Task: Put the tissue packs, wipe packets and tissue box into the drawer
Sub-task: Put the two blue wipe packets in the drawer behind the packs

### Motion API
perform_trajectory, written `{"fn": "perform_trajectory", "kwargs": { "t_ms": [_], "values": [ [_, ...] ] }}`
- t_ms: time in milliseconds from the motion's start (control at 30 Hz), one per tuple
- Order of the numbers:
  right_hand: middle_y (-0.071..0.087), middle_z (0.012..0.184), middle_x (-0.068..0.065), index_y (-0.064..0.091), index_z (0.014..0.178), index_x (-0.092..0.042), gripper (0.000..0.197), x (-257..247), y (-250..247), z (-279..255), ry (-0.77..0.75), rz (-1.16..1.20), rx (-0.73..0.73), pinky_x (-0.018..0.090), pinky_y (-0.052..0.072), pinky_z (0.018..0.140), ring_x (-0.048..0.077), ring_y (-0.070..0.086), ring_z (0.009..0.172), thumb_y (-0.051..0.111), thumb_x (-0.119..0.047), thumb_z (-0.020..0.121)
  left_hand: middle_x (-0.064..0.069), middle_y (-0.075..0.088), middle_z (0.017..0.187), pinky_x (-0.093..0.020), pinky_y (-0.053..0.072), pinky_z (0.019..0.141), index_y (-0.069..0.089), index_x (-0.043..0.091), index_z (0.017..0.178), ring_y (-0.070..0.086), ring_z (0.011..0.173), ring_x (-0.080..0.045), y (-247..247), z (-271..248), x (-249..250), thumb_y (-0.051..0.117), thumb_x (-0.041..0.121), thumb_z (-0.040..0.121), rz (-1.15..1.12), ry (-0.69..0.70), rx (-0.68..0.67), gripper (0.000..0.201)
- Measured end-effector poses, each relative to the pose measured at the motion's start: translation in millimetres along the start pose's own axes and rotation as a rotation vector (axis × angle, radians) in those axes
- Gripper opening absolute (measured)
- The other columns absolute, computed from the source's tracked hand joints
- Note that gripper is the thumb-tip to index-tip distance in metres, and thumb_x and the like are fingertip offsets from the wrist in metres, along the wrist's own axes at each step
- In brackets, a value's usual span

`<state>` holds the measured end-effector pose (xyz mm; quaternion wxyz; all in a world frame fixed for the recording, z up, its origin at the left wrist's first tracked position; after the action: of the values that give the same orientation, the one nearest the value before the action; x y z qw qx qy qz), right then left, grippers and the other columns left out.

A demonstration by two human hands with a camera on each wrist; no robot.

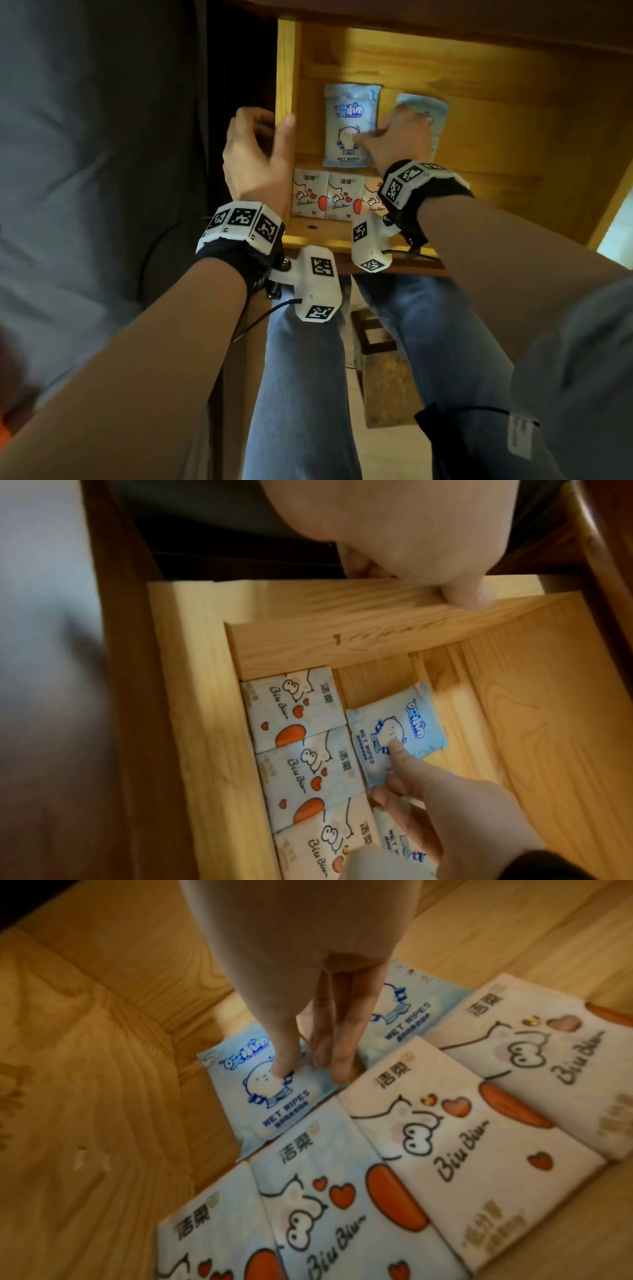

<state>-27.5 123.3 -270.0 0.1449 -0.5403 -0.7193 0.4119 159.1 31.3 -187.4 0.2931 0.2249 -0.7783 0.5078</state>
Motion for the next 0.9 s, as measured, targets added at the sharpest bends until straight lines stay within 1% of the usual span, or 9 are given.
{"fn": "perform_trajectory", "kwargs": {
  "t_ms": [100, 200, 267, 433, 600, 700, 767, 833, 900],
  "values": [
    [0.068, 0.095, 0.011, 0.063, 0.095, -0.006, 0.051, -5.1, 4.5, 1.3, -0.01, -0.029, -0.071, 0.036, 0.057, 0.075, 0.024, 0.065, 0.084, 0.07, -0.05, 0.071, -0.005, 0.066, 0.094, -0.008, 0.041, 0.067, 0.058, 0.01, 0.099, 0.058, 0.079, -0.006, 0.6, 2.0, -3.7, 0.05, 0.048, 0.087, -0.019, -0.012, -0.025, 0.041],
    [0.069, 0.093, 0.012, 0.064, 0.094, -0.006, 0.058, -8.4, 10.3, 0.7, 0.009, -0.02, -0.139, 0.03, 0.051, 0.064, 0.025, 0.067, 0.081, 0.071, -0.056, 0.065, -0.005, 0.066, 0.094, -0.013, 0.045, 0.069, 0.059, 0.011, 0.099, 0.059, 0.079, -0.007, 0.9, 3.4, -6.4, 0.05, 0.049, 0.088, -0.031, -0.014, -0.049, 0.041],
    [0.07, 0.09, 0.01, 0.065, 0.093, -0.006, 0.057, -12.4, 14.8, -0.5, 0.03, 0.026, -0.178, 0.028, 0.051, 0.061, 0.023, 0.068, 0.079, 0.073, -0.054, 0.064, -0.005, 0.066, 0.094, -0.017, 0.047, 0.07, 0.058, 0.011, 0.099, 0.059, 0.08, -0.009, 1.3, 3.7, -7.2, 0.05, 0.049, 0.088, -0.034, -0.015, -0.057, 0.041],
    [0.069, 0.09, 0.011, 0.064, 0.094, -0.006, 0.056, -25.6, 28.4, -4.1, 0.036, 0.125, -0.243, 0.04, 0.06, 0.074, 0.025, 0.069, 0.079, 0.079, -0.049, 0.061, -0.004, 0.067, 0.093, -0.024, 0.051, 0.07, 0.058, 0.012, 0.098, 0.061, 0.079, -0.01, 2.3, 4.6, -8.9, 0.049, 0.05, 0.087, -0.047, -0.021, -0.053, 0.041],
    [0.07, 0.09, 0.01, 0.063, 0.093, -0.007, 0.057, -24.0, 28.3, -5.4, 0.064, 0.165, -0.267, 0.04, 0.06, 0.074, 0.025, 0.069, 0.079, 0.08, -0.049, 0.058, -0.005, 0.066, 0.094, -0.026, 0.051, 0.071, 0.058, 0.012, 0.098, 0.061, 0.08, -0.011, 3.3, 3.1, -8.7, 0.048, 0.051, 0.087, -0.051, -0.029, -0.038, 0.042],
    [0.07, 0.086, 0.008, 0.065, 0.083, -0.008, 0.047, -17.8, 16.0, -11.1, 0.045, 0.161, -0.214, 0.037, 0.059, 0.074, 0.022, 0.068, 0.077, 0.077, -0.049, 0.064, -0.007, 0.066, 0.096, -0.032, 0.052, 0.073, 0.057, 0.012, 0.1, 0.062, 0.082, -0.015, 3.6, 0.7, -7.4, 0.048, 0.05, 0.088, -0.039, -0.047, -0.027, 0.041],
    [0.065, 0.086, 0.003, 0.062, 0.08, -0.012, 0.037, -11.2, 3.1, -16.9, 0.02, 0.166, -0.158, 0.029, 0.052, 0.073, 0.017, 0.063, 0.078, 0.072, -0.047, 0.071, -0.008, 0.065, 0.099, -0.026, 0.05, 0.072, 0.057, 0.01, 0.102, 0.061, 0.083, -0.014, 4.7, -1.5, -5.9, 0.047, 0.048, 0.089, -0.033, -0.055, -0.019, 0.041],
    [0.061, 0.089, 0.002, 0.063, 0.088, -0.013, 0.032, -2.5, -8.4, -24.3, 0.009, 0.202, -0.124, 0.025, 0.046, 0.071, 0.014, 0.058, 0.082, 0.07, -0.041, 0.076, -0.009, 0.063, 0.102, -0.013, 0.042, 0.068, 0.056, 0.009, 0.104, 0.057, 0.083, -0.011, 5.8, -3.6, -3.7, 0.047, 0.045, 0.091, -0.024, -0.059, -0.013, 0.04],
    [0.063, 0.092, 0.001, 0.064, 0.091, -0.011, 0.03, 9.4, -17.0, -28.2, 0.041, 0.248, -0.09, 0.027, 0.051, 0.075, 0.015, 0.061, 0.085, 0.071, -0.036, 0.076, -0.009, 0.062, 0.105, -0.008, 0.037, 0.067, 0.055, 0.008, 0.107, 0.055, 0.085, -0.011, 6.9, -5.4, -2.5, 0.046, 0.043, 0.092, -0.02, -0.066, -0.013, 0.039]
  ]
}}
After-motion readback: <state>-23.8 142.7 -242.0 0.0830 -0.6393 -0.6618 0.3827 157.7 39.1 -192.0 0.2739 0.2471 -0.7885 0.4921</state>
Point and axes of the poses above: each hand's wrist, its own z-axis towards the middle knuckle, its own y-axis out of the palm, x = y × z, the point moved 5 cm from there along z, towards the middle knuckle
